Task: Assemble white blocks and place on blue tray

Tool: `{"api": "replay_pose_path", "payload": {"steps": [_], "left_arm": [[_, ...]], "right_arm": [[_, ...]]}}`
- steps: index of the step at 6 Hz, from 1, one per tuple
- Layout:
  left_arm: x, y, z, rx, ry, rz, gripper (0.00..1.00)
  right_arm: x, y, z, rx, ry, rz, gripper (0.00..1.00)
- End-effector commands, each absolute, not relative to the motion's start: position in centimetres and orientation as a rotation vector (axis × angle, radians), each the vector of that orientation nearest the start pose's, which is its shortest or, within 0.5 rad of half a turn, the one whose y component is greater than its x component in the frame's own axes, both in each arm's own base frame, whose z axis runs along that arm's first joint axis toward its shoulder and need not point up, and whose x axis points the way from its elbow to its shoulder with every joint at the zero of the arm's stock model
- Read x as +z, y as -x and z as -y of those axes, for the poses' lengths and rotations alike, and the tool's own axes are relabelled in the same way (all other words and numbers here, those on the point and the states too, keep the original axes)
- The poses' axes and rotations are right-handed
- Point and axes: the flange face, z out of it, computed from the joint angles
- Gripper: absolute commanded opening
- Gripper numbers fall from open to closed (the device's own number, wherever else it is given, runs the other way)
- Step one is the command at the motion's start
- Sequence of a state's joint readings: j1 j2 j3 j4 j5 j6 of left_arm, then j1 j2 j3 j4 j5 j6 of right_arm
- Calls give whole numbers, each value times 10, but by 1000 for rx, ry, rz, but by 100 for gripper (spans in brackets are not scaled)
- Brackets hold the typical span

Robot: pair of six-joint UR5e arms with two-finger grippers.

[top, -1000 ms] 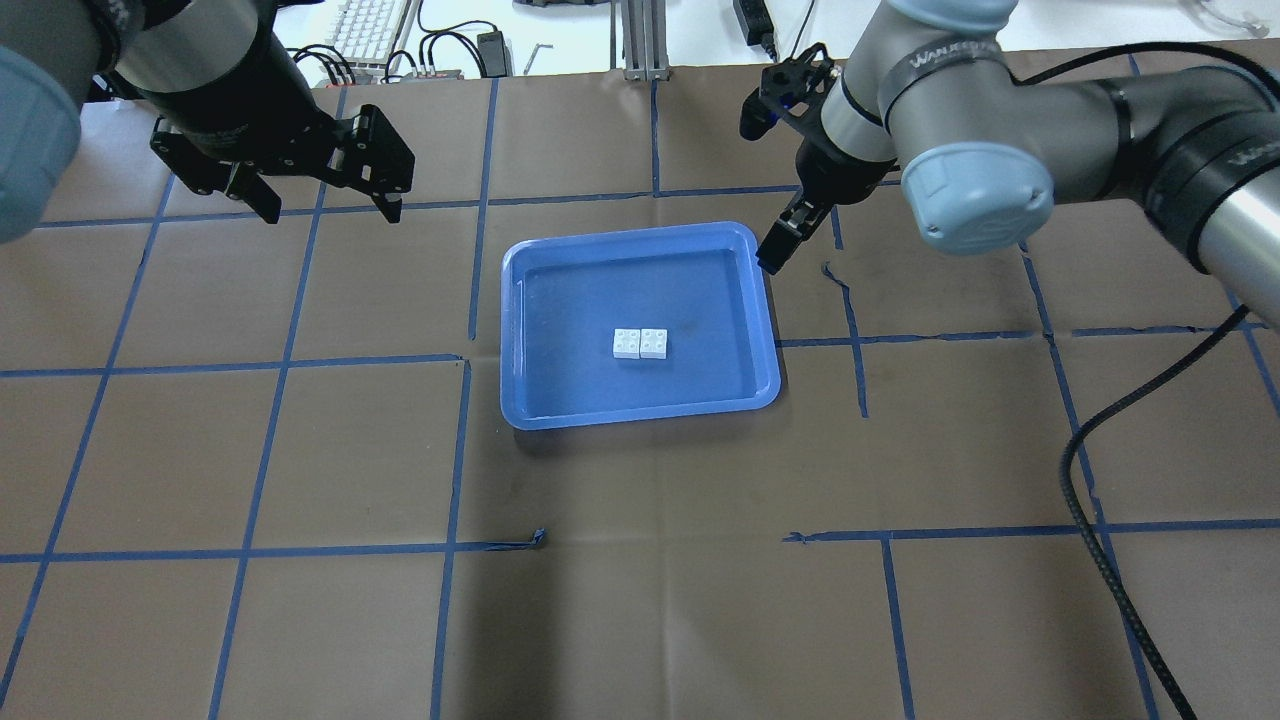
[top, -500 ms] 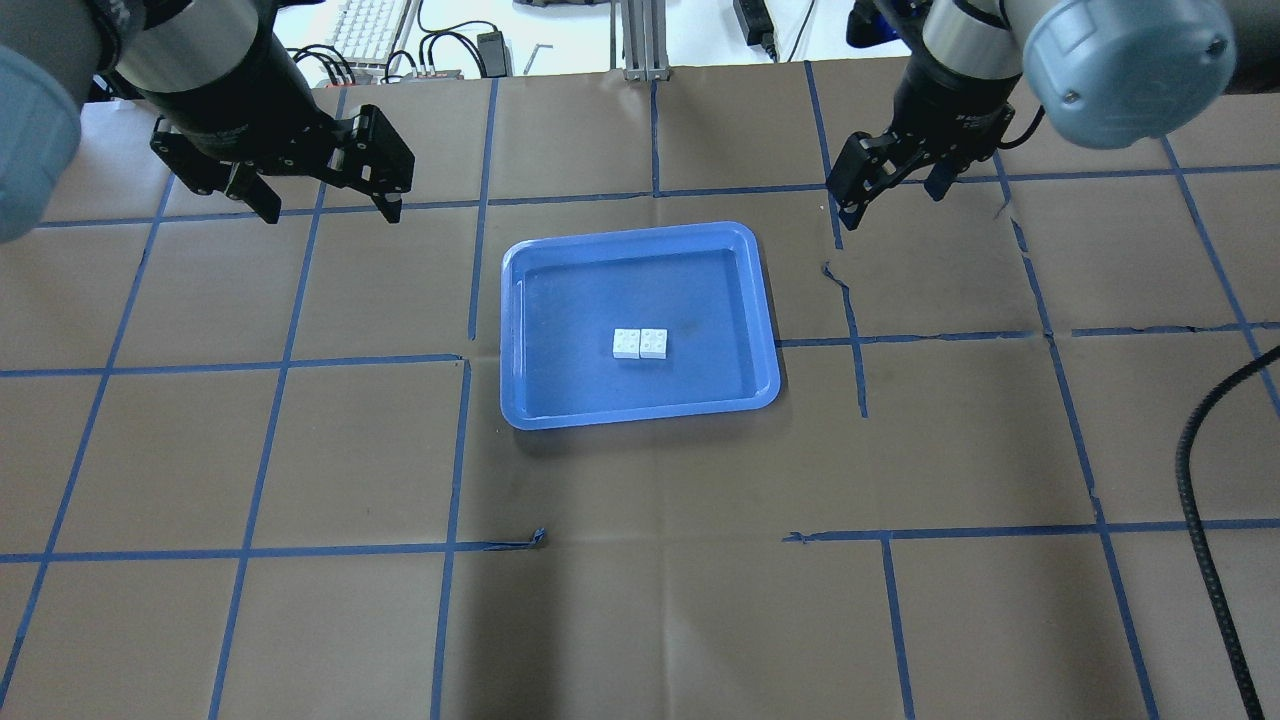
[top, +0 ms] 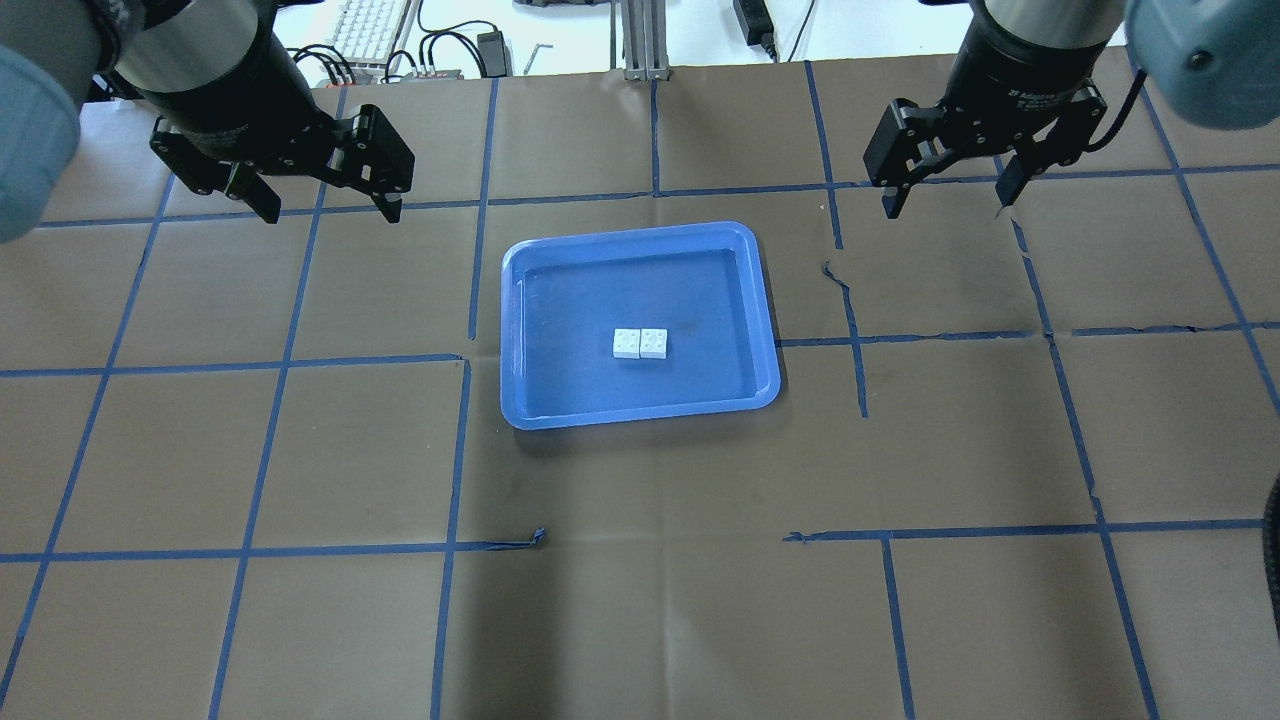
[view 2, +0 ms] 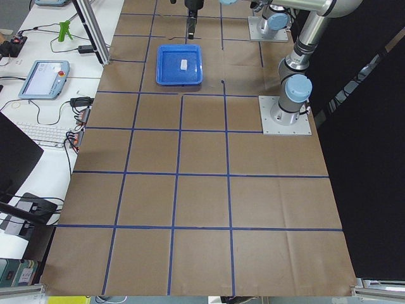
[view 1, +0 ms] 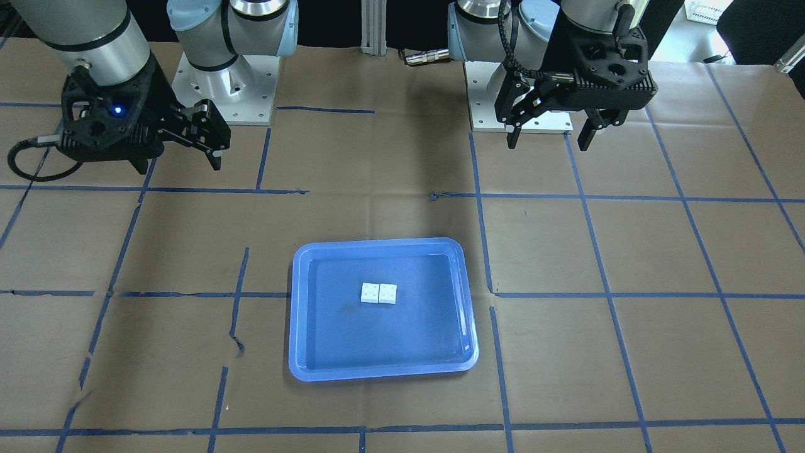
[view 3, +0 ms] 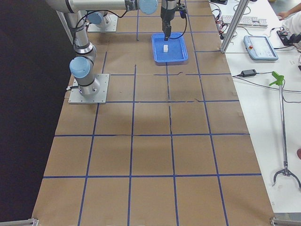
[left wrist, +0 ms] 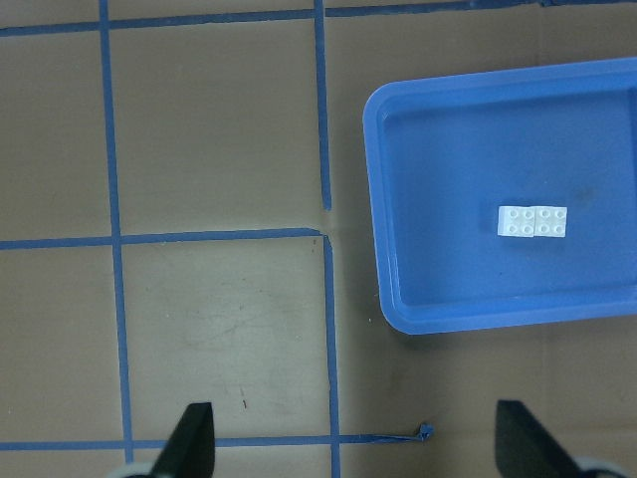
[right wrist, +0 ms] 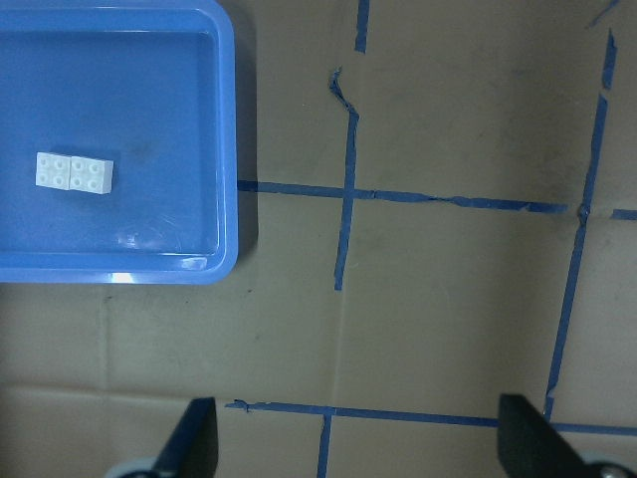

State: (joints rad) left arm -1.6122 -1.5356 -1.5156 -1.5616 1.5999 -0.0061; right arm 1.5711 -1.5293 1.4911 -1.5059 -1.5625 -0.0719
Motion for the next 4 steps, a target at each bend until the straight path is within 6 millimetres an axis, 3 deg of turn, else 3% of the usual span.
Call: {"api": "replay_pose_path", "payload": {"steps": [1,4], "left_arm": [[534,150,479,-156,-53,-3110,99],[534,151,479,-156,-50,-3112,99]], "right_arm": [[504,-137,498,55,81,-3130,100],[498,-137,500,74,81,-3129,100]]}}
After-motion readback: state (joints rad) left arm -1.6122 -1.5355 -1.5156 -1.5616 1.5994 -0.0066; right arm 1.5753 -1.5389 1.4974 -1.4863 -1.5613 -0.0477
